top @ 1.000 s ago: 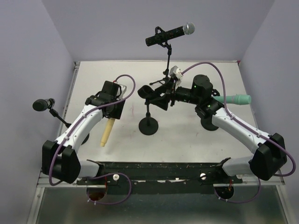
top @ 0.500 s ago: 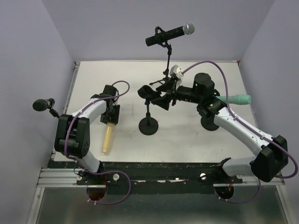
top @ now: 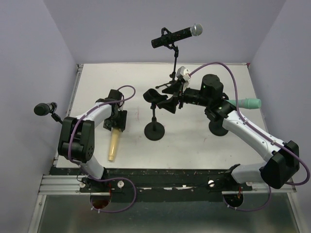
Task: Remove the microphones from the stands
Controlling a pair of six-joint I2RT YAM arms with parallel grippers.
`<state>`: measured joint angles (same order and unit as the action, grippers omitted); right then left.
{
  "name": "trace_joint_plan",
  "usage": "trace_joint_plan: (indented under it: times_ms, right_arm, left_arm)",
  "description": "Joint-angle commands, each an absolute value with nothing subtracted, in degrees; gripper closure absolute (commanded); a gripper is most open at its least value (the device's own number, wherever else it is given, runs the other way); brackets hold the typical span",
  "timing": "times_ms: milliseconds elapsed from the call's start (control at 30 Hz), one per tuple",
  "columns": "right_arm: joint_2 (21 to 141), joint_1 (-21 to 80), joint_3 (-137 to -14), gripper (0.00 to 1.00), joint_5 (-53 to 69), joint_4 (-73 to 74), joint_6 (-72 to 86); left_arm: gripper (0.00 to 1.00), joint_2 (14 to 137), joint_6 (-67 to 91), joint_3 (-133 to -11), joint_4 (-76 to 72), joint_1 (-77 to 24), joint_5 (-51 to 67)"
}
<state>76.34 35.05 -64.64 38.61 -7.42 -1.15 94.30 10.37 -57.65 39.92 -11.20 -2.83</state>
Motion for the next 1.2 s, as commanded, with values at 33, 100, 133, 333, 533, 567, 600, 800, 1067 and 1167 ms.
trace_joint_plan:
  times_ms: [33,100,133,333,533,567,600,800,1067,1167]
  right_arm:
    - [76.6,35.2,-65.8,0.21,38.8,-7.5,-1.6]
    - [76.5,35.2,-65.8,0.22,38.6,-7.4,-1.7]
    - [76.5,35.2,-65.9,0.21,38.6,-7.3,-1.7]
    - [76.9,35.2,-68.5,0.18,37.1,-3.1,-2.5]
    - [77.5,35.2,-73.3,0.13,37.5,4.5,-3.7]
    - [77.4,35.2,-74.1,0.13,37.4,5.5,-4.1]
    - [77.3,35.2,-74.8,0.13,37.4,6.4,-4.7]
    - [78.2,35.2,-78.4,0.12,40.4,10.3,-8.6]
    - [83.8,35.2,-83.4,0.03,43.3,14.4,-14.1]
    - [86.2,35.5,-85.2,0.0,43.3,15.4,-14.2]
  left_arm:
    - [0.29,94.6,10.6,-58.9,40.2,-11.1,-1.7]
    - [0.26,94.0,10.8,-59.2,41.0,-11.1,-0.4]
    - [0.22,93.4,10.8,-59.3,41.2,-11.1,-0.1]
    - [0.18,85.3,11.2,-62.1,45.3,-11.1,-0.1]
    - [0.14,72.7,8.7,-65.8,45.6,-11.1,10.8]
    - [0.13,70.8,7.7,-66.0,44.0,-11.1,14.3]
    - [0.13,68.1,6.3,-66.0,42.2,-11.1,18.0]
    - [0.13,55.0,-3.5,-58.4,22.4,-11.2,40.3]
    - [0.19,52.6,-6.9,-53.8,14.6,-14.8,46.4]
    - [0.2,51.6,-7.8,-51.2,12.4,-17.1,44.7]
